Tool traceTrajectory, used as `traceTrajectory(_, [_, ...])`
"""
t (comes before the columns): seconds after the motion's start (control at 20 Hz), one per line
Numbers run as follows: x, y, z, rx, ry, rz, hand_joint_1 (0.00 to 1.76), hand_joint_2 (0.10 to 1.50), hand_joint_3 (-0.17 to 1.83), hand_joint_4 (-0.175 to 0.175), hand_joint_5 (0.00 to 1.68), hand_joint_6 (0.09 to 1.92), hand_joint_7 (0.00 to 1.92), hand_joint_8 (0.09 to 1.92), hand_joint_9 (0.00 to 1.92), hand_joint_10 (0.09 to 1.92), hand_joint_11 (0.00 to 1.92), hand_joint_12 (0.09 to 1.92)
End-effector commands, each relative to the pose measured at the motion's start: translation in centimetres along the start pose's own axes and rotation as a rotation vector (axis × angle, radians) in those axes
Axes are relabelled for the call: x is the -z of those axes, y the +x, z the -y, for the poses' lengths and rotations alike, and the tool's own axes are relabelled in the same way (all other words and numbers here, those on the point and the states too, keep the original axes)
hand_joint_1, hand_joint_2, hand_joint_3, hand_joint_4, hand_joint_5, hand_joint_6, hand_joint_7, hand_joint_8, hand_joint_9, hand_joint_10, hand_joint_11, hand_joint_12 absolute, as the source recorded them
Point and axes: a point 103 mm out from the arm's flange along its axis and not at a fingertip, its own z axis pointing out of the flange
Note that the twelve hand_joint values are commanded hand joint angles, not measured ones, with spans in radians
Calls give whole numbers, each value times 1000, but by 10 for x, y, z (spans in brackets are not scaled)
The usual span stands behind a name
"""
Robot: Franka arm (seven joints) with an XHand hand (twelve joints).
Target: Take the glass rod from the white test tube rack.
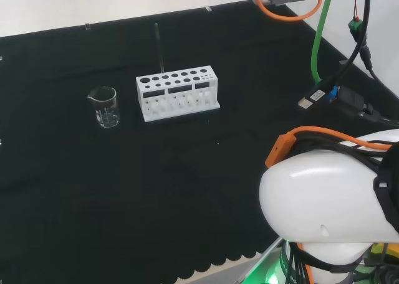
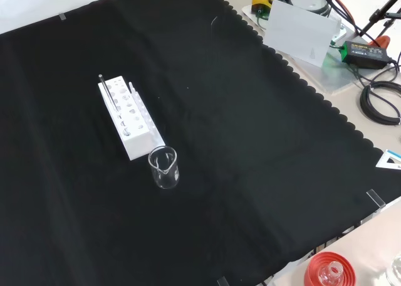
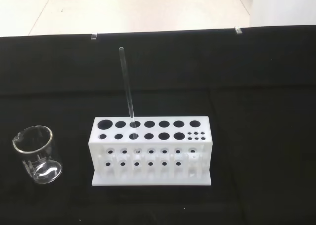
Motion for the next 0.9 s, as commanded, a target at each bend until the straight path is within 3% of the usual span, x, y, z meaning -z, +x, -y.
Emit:
traceTrajectory(0.05, [0, 0, 0, 0, -2, -1, 181, 832, 521, 49, 0, 87, 12, 87, 0, 603, 0, 1247])
traceTrajectory(0.5, [-1, 1, -8, -15, 3, -16, 171, 907, 383, 43, 0, 87, 3, 87, 0, 584, 0, 1288])
traceTrajectory(0.65, [-1, 2, -8, -9, 12, -48, 172, 922, 352, 43, 0, 87, 2, 87, 0, 592, 0, 1288])
traceTrajectory(0.8, [-1, 2, -8, -9, 11, -19, 175, 924, 345, 42, 0, 87, 3, 87, 0, 595, 0, 1288])
traceTrajectory(0.9, [-1, 2, -8, 3, 15, -48, 184, 926, 338, 42, 0, 87, 7, 87, 0, 600, 0, 1288])
